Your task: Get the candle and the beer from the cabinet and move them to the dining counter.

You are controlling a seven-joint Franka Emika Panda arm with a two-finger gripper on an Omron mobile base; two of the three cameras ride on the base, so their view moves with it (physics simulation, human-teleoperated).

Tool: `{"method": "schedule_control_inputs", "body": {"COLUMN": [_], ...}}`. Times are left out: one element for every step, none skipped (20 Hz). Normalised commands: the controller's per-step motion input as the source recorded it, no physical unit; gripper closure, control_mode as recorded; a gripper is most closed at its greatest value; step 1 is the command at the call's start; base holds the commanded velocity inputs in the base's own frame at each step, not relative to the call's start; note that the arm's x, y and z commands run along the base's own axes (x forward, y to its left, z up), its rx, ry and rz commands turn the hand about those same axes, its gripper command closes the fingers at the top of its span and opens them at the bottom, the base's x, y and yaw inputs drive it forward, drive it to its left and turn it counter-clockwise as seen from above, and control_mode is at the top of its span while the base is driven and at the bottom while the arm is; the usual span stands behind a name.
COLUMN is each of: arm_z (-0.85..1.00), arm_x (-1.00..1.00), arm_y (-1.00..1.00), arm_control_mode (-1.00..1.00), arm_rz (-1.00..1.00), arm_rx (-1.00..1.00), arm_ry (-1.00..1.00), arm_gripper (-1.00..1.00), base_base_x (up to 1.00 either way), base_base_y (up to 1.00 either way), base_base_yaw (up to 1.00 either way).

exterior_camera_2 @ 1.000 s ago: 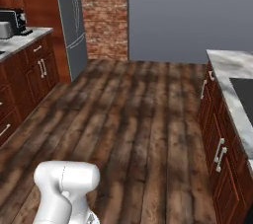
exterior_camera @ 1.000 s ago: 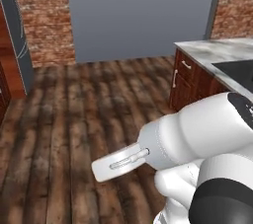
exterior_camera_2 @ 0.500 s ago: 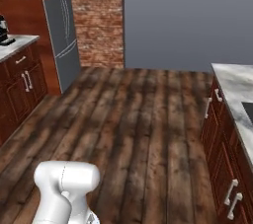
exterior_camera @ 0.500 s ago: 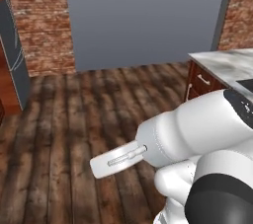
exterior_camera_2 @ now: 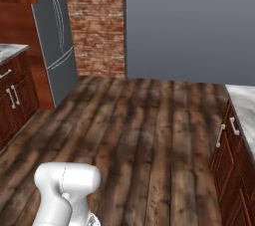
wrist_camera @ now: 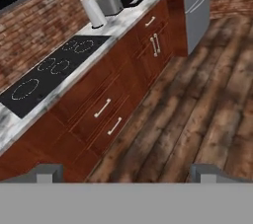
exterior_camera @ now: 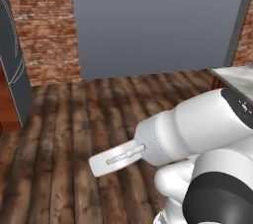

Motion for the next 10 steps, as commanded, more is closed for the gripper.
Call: {"method": "schedule_control_inputs", "body": {"arm_z": [0.00,0.00,0.00,0.00,0.00,0.00,0.00,0.00,0.00,0.00], "arm_x": [0.00,0.00,0.00,0.00,0.00,0.00,0.00,0.00,0.00,0.00], "arm_y": [0.00,0.00,0.00,0.00,0.00,0.00,0.00,0.00,0.00,0.00], "arm_control_mode": [1.00,1.00,1.00,1.00,1.00,1.00,1.00,1.00,1.00,1.00], "arm_rz": [0.00,0.00,0.00,0.00,0.00,0.00,0.00,0.00,0.00,0.00], "arm_rx": [0.00,0.00,0.00,0.00,0.00,0.00,0.00,0.00,0.00,0.00], "arm_ry": [0.00,0.00,0.00,0.00,0.00,0.00,0.00,0.00,0.00,0.00], "arm_gripper": [-1.00,-1.00,-1.00,-1.00,-1.00,-1.00,-1.00,-1.00,-1.00,-1.00], "base_base_x": [1.00,1.00,1.00,1.00,1.00,1.00,1.00,1.00,1.00,1.00], "base_base_y": [0.11,0.11,0.12,0.14,0.14,0.11,0.06,0.09,0.13,0.15], "base_base_yaw": [0.15,0.16,0.18,0.19,0.19,0.20,0.24,0.25,0.26,0.27]}}
